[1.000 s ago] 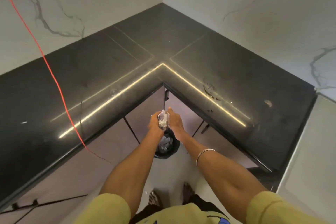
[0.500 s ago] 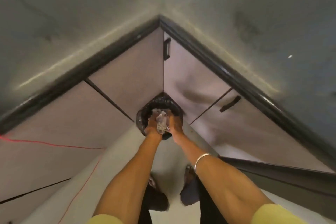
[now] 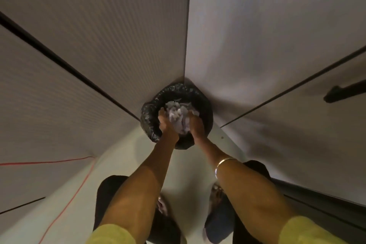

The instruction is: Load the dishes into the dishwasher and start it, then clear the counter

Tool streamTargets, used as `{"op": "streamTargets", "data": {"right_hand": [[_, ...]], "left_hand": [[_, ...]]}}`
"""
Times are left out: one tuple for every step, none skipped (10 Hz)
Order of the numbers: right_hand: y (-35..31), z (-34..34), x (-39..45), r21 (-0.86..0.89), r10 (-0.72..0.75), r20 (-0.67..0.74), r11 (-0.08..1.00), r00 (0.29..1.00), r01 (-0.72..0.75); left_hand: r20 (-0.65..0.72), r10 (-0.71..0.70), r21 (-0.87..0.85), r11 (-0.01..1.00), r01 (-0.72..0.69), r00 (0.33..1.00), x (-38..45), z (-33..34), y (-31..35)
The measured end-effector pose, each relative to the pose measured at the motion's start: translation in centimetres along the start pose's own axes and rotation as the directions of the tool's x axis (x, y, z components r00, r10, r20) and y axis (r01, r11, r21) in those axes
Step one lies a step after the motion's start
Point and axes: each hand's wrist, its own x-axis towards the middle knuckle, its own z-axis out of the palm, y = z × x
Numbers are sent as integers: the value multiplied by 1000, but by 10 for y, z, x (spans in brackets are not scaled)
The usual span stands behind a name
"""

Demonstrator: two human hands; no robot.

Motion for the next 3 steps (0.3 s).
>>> {"op": "streamTargets", "data": {"right_hand": [[-8,-5,-10,-70,-41,-20,997,999,39],[-23,-22,-39,-18,-22,-49,1000,999,21],[-39,-48,-80,-18,24,20,1000,1000,-23]], "left_hand": [[-24,-4,-78,997,2,1000,0,-5,5],[-73,-31,-100,995,24,997,21,-22,-1],[-66,-16,-74,997,12,998,-21,-25,3]]}}
